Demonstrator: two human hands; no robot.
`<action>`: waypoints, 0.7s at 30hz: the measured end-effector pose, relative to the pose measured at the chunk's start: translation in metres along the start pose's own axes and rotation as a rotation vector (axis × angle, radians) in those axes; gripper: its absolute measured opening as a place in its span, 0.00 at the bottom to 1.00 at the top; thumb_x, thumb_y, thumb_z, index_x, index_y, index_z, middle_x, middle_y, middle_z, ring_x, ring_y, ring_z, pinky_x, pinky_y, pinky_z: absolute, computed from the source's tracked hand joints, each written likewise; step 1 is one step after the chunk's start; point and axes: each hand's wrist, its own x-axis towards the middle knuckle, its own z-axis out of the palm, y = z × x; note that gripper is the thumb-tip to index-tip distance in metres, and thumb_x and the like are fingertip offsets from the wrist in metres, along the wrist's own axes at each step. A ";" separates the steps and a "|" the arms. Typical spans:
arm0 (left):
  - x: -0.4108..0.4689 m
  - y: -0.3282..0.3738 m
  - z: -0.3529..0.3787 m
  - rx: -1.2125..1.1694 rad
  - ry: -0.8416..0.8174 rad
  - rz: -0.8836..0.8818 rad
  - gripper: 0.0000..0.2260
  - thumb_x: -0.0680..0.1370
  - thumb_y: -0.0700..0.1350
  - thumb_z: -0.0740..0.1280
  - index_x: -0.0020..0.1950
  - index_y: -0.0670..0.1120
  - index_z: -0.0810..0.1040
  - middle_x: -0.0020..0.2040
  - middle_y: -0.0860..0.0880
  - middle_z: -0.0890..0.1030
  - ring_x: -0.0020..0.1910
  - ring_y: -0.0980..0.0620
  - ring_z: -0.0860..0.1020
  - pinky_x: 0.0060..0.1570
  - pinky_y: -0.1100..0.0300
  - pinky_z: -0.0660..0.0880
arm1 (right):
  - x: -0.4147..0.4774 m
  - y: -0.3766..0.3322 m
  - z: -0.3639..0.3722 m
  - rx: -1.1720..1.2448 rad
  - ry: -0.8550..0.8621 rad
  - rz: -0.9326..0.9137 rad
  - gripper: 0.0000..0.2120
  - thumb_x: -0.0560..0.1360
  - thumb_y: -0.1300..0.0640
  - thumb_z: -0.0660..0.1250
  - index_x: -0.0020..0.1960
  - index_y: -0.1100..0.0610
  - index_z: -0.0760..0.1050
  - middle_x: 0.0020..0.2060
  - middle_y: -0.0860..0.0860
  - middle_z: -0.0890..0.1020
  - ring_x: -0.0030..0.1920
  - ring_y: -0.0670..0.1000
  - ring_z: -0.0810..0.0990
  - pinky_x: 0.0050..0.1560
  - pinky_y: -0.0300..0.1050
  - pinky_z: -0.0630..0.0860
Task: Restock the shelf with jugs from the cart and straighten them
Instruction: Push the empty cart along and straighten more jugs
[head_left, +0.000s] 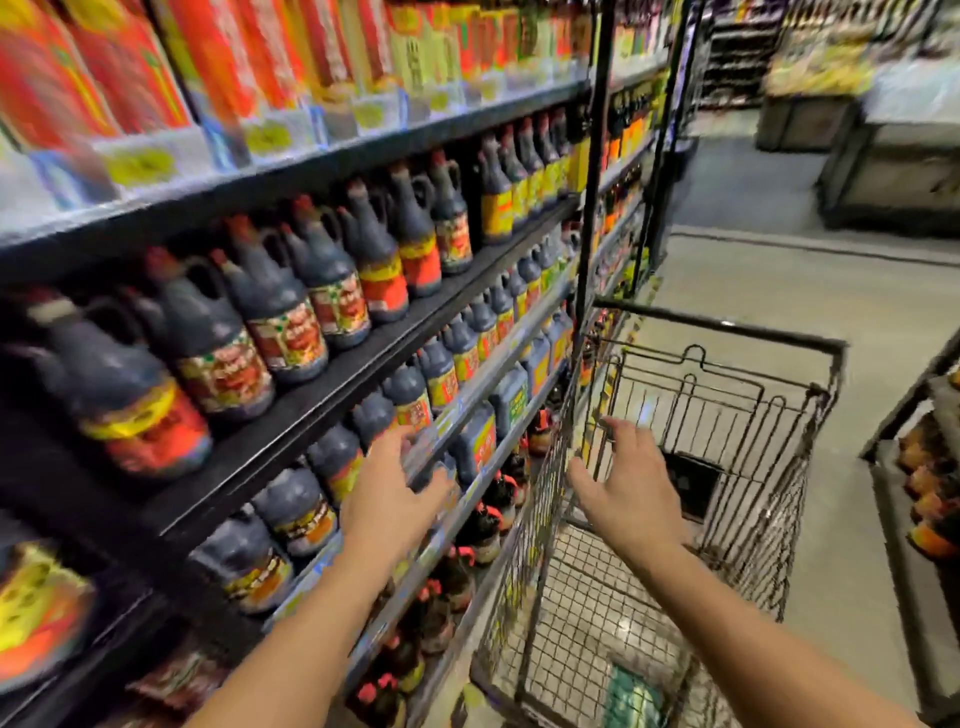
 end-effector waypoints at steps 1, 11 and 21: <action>0.000 0.003 -0.015 0.001 0.030 0.000 0.20 0.71 0.56 0.69 0.62 0.56 0.71 0.55 0.56 0.76 0.53 0.50 0.77 0.47 0.54 0.74 | 0.004 -0.017 -0.002 0.041 0.002 -0.056 0.29 0.71 0.39 0.62 0.69 0.48 0.64 0.61 0.47 0.71 0.62 0.49 0.71 0.56 0.52 0.76; -0.059 -0.012 -0.167 0.079 0.418 -0.020 0.19 0.75 0.55 0.68 0.64 0.58 0.69 0.55 0.62 0.74 0.53 0.62 0.74 0.47 0.59 0.74 | -0.020 -0.201 0.013 0.429 -0.119 -0.622 0.22 0.75 0.48 0.68 0.66 0.53 0.69 0.55 0.45 0.71 0.56 0.46 0.73 0.50 0.45 0.75; -0.152 -0.057 -0.267 0.247 0.720 -0.063 0.11 0.75 0.58 0.63 0.56 0.58 0.72 0.49 0.62 0.76 0.45 0.65 0.74 0.40 0.72 0.68 | -0.129 -0.329 0.026 0.623 -0.067 -1.043 0.13 0.73 0.51 0.64 0.56 0.54 0.75 0.49 0.47 0.78 0.49 0.47 0.77 0.43 0.38 0.74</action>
